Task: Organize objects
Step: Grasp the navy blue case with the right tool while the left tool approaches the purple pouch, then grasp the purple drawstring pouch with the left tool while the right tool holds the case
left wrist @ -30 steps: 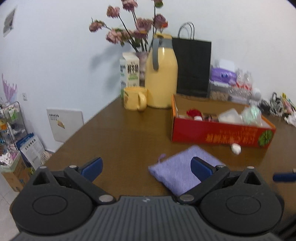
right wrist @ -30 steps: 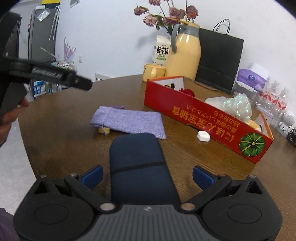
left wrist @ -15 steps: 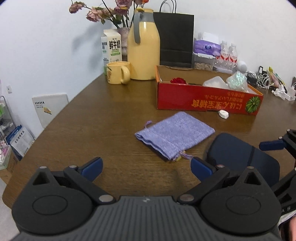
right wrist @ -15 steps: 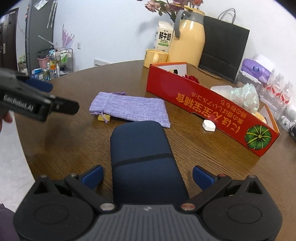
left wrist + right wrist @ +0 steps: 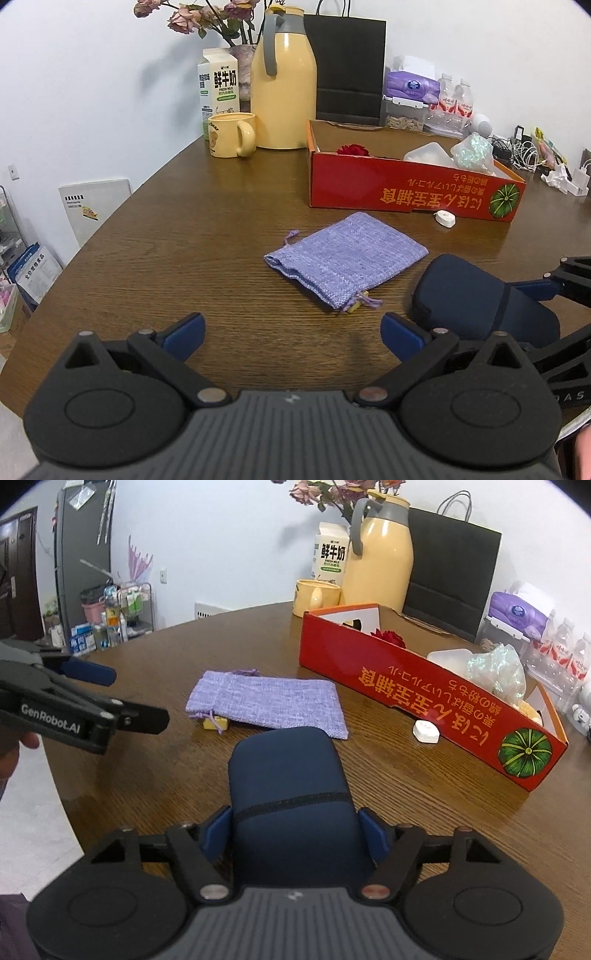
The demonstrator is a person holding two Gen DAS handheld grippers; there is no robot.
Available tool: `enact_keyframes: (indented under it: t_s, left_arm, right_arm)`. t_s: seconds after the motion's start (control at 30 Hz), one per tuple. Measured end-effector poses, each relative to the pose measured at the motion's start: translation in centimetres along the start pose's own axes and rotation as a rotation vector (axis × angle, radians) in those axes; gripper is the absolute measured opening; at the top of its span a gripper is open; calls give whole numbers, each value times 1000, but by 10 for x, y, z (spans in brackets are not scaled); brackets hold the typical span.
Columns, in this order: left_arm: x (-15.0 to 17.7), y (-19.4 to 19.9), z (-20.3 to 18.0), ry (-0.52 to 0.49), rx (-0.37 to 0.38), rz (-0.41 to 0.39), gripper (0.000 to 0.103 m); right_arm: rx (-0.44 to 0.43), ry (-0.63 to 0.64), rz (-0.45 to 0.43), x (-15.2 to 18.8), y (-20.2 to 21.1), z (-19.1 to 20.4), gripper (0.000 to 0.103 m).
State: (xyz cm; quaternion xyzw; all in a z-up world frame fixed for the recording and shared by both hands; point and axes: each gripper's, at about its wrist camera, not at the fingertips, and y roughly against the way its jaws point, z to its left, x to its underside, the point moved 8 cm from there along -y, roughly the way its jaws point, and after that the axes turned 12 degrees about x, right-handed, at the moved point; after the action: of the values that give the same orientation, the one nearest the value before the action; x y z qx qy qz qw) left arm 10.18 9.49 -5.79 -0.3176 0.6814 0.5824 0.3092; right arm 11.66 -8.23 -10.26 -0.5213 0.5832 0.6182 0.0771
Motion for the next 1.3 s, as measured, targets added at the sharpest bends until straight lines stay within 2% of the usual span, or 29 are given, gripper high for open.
enact_keyframes:
  t_s: [0.13,0.37,0.67,0.97,1.1,1.3]
  left_arm:
    - [-1,1,1,2,-8,1,103]
    - [-3,4,-2,-9,-19,-2,103]
    - [-6,-1,-8,-28,-24,9,103]
    - [-17,-16,-12,-62,-39,21,103]
    - [-24,-27,-18,-113,-39,33,103]
    - [-36,-49,-36,-274,-9,80,103]
  right_arm:
    - [-22,-79,-25,-3,6,-9,64]
    - [-36,-220,-89,-14,24,-40,64]
    - [44,-308,-141,-12,33,-82,64]
    - [118,-367,-118,5,13,-113,64]
    - [154,-376,-107,13,2,-121,64]
    - [159,-382,-92,20,-12,-124,64]
